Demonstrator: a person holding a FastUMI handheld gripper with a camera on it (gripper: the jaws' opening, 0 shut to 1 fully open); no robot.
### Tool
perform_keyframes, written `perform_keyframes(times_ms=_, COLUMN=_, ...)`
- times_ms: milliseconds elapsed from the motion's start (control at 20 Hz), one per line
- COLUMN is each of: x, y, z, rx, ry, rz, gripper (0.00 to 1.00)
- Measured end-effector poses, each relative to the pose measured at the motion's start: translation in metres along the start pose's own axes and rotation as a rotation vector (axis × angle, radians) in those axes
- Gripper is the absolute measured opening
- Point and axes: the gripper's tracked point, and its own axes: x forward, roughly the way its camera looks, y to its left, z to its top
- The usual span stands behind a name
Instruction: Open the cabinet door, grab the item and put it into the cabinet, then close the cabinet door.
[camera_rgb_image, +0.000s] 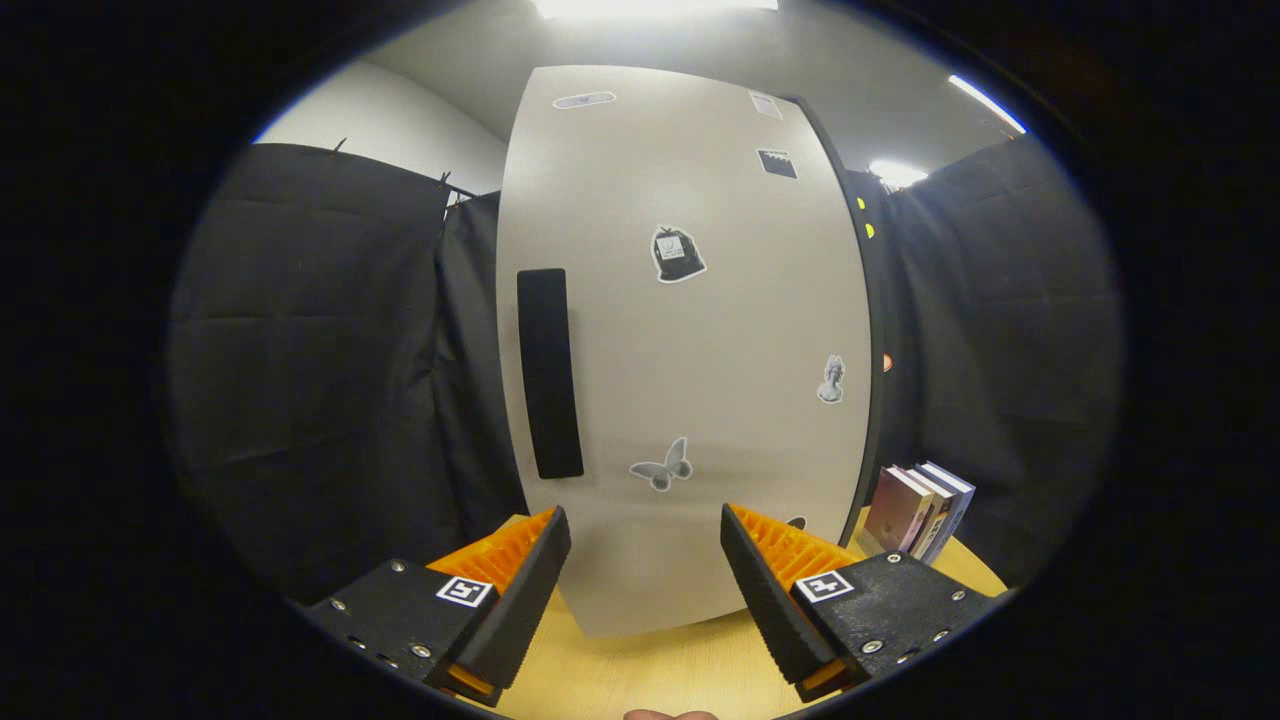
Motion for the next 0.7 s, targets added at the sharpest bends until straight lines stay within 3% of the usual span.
perform_keyframes(times_ms=700, x=-0.0032, y=-0.0037, z=0.0004, rx=-0.010, ry=-0.036, rz=-0.054, gripper=0.94)
